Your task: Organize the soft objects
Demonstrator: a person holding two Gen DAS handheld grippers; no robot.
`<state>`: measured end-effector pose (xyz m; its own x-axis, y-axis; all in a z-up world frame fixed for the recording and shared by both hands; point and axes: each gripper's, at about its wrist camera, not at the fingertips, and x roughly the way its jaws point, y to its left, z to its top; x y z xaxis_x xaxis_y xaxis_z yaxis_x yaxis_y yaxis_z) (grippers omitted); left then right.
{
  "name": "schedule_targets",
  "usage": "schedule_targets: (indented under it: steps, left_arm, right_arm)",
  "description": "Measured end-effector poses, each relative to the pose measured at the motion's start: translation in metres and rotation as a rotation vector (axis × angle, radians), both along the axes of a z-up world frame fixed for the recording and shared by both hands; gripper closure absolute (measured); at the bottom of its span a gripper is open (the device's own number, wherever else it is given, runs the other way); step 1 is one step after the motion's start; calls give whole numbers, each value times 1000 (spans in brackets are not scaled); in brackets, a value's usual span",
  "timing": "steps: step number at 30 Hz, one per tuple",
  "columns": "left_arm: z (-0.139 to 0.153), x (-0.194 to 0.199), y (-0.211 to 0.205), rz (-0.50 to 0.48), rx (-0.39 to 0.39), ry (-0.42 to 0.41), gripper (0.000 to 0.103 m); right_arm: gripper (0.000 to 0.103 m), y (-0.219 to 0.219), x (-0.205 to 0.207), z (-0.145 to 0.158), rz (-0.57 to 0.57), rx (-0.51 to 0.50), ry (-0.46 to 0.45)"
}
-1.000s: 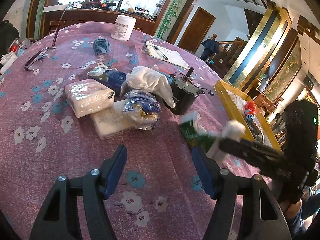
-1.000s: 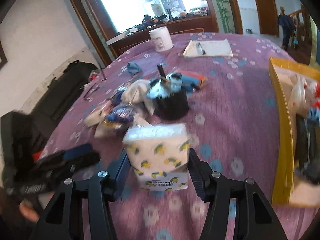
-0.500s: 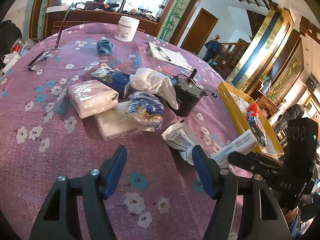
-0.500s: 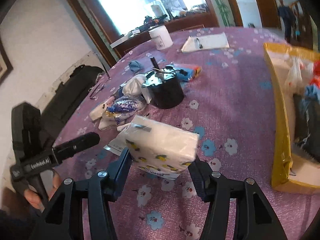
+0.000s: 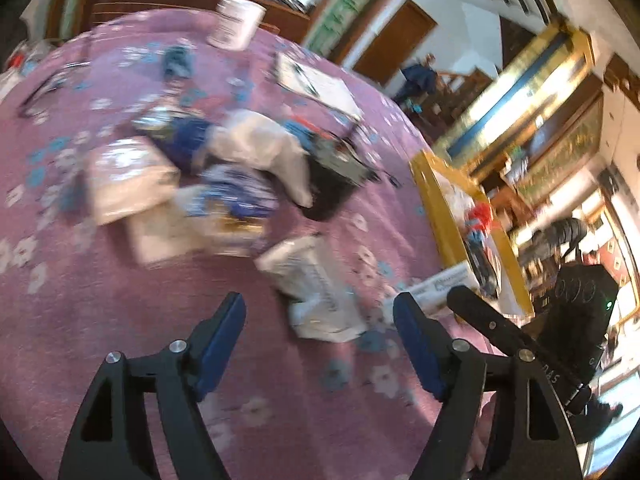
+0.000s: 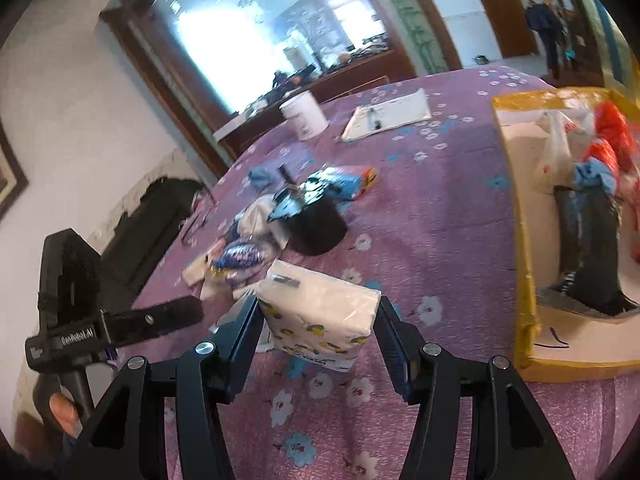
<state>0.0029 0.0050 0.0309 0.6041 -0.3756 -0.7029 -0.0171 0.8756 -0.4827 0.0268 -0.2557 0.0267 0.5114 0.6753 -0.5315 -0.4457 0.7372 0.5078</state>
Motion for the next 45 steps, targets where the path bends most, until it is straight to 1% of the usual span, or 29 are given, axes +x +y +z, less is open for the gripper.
schedule_targets:
  steps: [3,5,6,7,8,10,11,12,15,17,19,22,23,24,26,28,30,31,33,37,41,44,45]
  left_arm:
    - [-6,16,-25,-9,94,27,26]
    - [-13,25,-34,-17,139,46,26]
    - [-18,31,-40,-14,174,55,27]
    - [-23,34,-43,-10,199,70,28]
    - [-23,35,-46,0,230,44,30]
    - [-26,36,-52,8,312,30,58]
    - [-28,36,-55,20,367,19,63]
    - [-29,34,-55,24,383,7,68]
    - [-27,32,-49,38,355,-15,77]
    - [-24,29,-47,42,344,-33,77]
    - [-14,21,-46,40,327,-88,77]
    - [4,9,-48,56,334,-188,76]
    - [7,7,-47,66,334,-207,76]
    - [10,6,-45,81,337,-221,76]
    - [14,5,-40,112,338,-231,76]
    - [15,5,-30,140,303,-226,76]
    - [13,6,-25,152,285,-209,76]
    - [12,7,-23,155,279,-203,76]
    - [11,6,-22,147,265,-197,76]
    - [11,6,-25,136,274,-196,76]
    - [12,3,-25,138,270,-207,76]
    - [13,1,-24,147,266,-213,75]
    - [13,0,-23,151,262,-214,75]
  right_arm:
    - [43,-2,1,0,-15,-6,3]
    - [43,-2,1,0,-30,-24,6]
    - [43,-3,1,0,-44,-29,6]
    - [43,-4,1,0,-51,-28,6]
    - [43,-6,2,-1,-56,-24,11]
    - [43,-9,3,-2,-64,-12,18]
    - [42,-10,4,-2,-66,-6,25]
    - [42,-11,4,-2,-68,-4,27]
    - [38,-12,6,-3,-72,-6,34]
    - [36,-10,6,-3,-67,-17,31]
    - [33,-6,5,-3,-64,-45,29]
    - [24,7,7,-4,-54,-109,24]
    - [21,12,8,-5,-51,-137,24]
    - [19,19,10,-6,-44,-164,21]
    - [19,28,14,-8,-35,-184,23]
    - [19,38,24,-14,-23,-219,55]
    - [20,41,32,-19,-44,-242,83]
    - [20,38,33,-19,-63,-236,86]
    - [19,32,31,-19,-62,-209,86]
    - [19,34,21,-12,-70,-252,78]
    - [19,38,19,1,-95,-288,110]
    - [12,41,30,4,-139,-313,136]
    - [12,43,37,1,-148,-315,159]
